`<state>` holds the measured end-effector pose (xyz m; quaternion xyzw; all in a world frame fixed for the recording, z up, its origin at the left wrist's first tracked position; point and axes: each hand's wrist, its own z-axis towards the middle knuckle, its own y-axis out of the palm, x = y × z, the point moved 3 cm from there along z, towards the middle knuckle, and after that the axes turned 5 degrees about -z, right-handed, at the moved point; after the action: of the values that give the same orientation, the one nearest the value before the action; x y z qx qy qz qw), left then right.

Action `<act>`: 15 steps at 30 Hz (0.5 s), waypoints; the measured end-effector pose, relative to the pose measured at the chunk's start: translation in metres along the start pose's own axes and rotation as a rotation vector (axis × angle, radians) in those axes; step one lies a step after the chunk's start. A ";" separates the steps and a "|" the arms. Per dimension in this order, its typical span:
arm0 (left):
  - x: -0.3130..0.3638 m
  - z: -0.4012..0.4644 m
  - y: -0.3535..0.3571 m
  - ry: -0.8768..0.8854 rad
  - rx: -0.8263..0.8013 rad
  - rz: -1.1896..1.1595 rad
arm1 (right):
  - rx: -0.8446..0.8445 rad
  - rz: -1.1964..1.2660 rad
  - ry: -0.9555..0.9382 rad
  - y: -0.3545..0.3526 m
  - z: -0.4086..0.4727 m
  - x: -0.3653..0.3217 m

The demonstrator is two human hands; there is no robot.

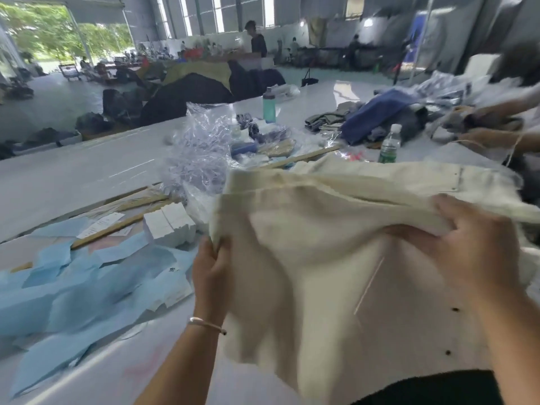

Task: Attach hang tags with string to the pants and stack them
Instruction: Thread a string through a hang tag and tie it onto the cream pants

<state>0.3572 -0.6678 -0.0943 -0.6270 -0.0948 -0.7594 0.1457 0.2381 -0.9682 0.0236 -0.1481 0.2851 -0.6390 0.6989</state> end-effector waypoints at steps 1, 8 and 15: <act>0.025 0.011 0.023 0.095 0.000 0.016 | 0.014 -0.040 0.024 -0.013 0.013 0.017; 0.153 0.099 0.176 0.496 0.006 0.244 | 0.074 -0.248 0.120 -0.040 0.131 0.130; 0.146 0.163 0.261 0.466 -0.037 0.634 | -0.336 -0.503 0.247 0.075 0.197 0.201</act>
<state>0.5714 -0.8744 0.0709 -0.4387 0.1530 -0.8001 0.3794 0.4185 -1.1850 0.0956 -0.2484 0.4238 -0.7487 0.4451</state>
